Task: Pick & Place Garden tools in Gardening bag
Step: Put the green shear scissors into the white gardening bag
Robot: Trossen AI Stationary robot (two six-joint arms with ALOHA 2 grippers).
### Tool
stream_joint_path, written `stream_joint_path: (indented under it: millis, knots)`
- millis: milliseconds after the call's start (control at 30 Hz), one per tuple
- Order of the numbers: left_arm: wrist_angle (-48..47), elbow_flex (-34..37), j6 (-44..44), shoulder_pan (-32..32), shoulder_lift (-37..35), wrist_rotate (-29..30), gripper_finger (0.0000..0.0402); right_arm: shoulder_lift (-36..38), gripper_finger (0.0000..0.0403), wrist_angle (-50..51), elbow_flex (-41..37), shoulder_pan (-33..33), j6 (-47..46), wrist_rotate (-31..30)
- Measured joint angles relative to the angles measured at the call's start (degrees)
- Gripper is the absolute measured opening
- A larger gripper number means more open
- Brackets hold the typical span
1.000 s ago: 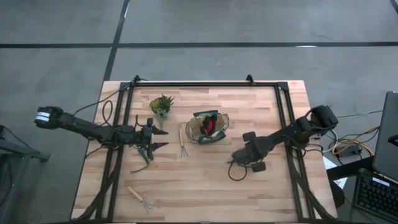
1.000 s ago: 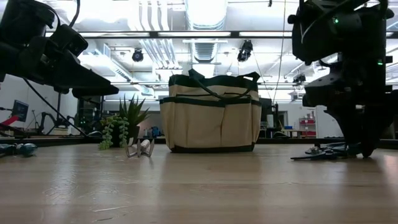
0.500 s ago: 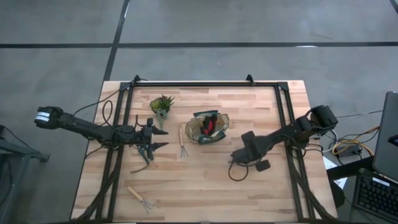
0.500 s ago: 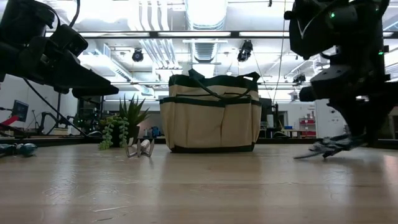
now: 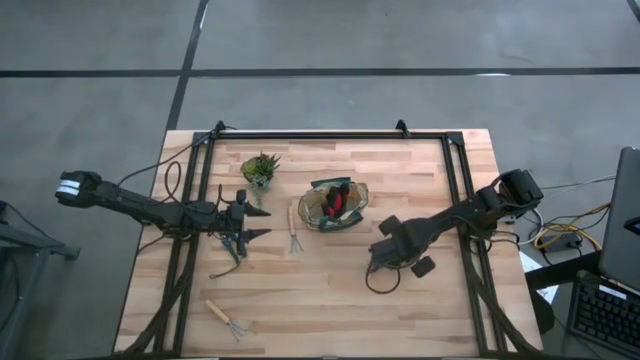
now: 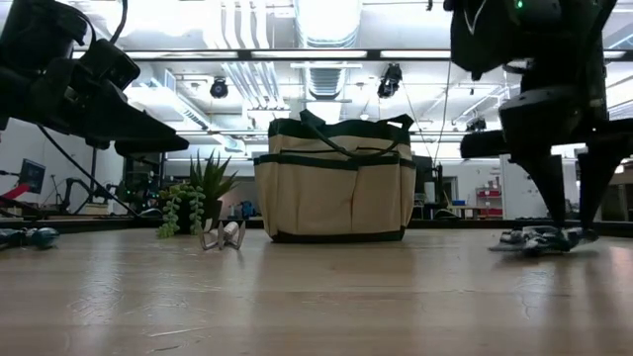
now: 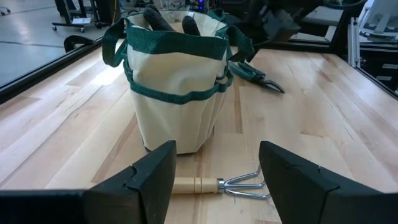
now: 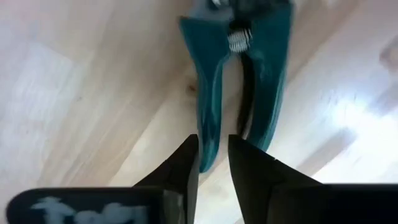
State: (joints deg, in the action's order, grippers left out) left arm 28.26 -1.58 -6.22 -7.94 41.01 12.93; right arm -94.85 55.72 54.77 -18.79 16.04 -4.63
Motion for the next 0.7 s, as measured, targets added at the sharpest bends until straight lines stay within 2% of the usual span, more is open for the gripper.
stream_joint_path:
  millis: [100,167,267,367,433,633,700]
  knots:
    - [-0.01,0.0,-0.02,0.0,0.0,0.0,0.0234,0.0,0.0102,-1.18,0.08,-0.13,5.92,-0.72]
    - [-0.01,0.0,0.0,0.02,0.0,0.02,0.0234,0.0,0.011,-1.71,0.49,-0.11,3.4,-2.97]
    - [-0.03,0.0,0.0,0.0,0.0,0.02,0.0234,0.0,0.0119,-1.28,1.63,-0.09,-5.32,-6.6]
    - [-0.03,0.0,0.0,0.01,0.0,0.02,0.0234,0.0,0.0124,-0.58,2.75,-0.15,-12.16,-6.64]
    - [-0.03,0.0,0.0,0.0,0.0,0.02,0.0234,0.0,0.0125,-0.89,3.19,-0.26,-17.75,-4.48]
    - [-0.03,0.0,-0.01,0.0,0.0,0.01,0.0234,0.0,0.0121,-0.48,2.85,-0.33,-44.71,1.64]
    - [-0.03,0.0,0.0,0.02,0.0,0.02,0.0234,0.2,0.0122,-0.59,2.85,-0.37,-51.21,5.46]
